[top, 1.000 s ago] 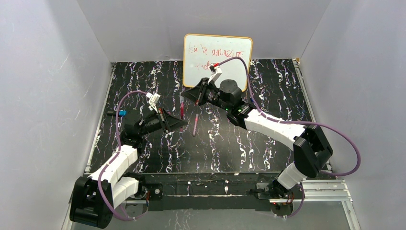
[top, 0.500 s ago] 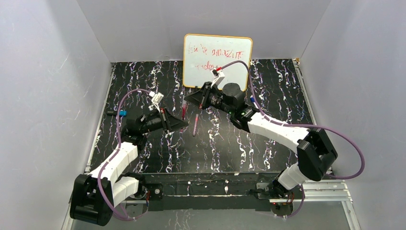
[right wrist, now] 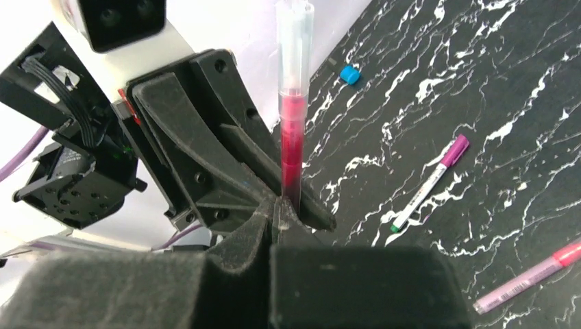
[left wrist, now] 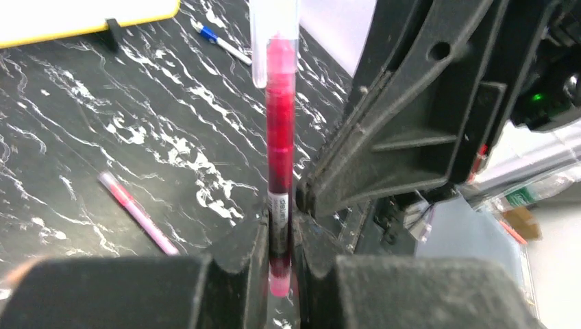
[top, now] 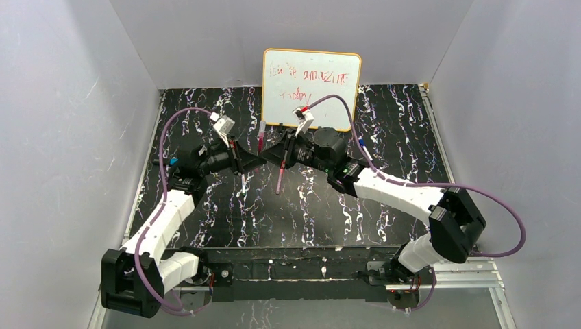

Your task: Insert the pens into the pen caps

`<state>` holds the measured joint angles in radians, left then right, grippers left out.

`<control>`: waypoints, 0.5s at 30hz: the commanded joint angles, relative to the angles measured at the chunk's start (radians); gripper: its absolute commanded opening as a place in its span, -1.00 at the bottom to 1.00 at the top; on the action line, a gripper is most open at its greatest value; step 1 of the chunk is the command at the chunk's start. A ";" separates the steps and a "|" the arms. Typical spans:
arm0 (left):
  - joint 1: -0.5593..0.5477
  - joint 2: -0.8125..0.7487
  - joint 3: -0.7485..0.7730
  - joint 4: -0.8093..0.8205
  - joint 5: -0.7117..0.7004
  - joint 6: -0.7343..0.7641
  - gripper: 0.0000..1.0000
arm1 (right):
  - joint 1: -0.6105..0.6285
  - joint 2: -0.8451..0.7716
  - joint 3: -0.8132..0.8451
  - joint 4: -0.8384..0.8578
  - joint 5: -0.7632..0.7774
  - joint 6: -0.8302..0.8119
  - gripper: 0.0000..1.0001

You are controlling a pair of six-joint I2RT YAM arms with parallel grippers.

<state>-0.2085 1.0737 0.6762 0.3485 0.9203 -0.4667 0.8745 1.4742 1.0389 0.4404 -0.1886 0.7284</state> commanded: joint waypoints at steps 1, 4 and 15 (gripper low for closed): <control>0.005 -0.035 0.059 -0.056 -0.032 0.135 -1.00 | 0.019 -0.002 0.010 -0.018 -0.043 -0.032 -0.91; 0.005 -0.041 0.059 -0.058 -0.040 0.156 -1.00 | 0.020 -0.010 0.018 -0.035 -0.037 -0.050 -0.91; 0.005 -0.110 -0.012 -0.029 -0.097 0.207 -1.00 | 0.014 -0.110 -0.036 -0.027 0.056 -0.109 -0.31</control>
<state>-0.2050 1.0191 0.6930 0.2886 0.8516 -0.3050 0.8906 1.4490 1.0245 0.3893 -0.1829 0.6678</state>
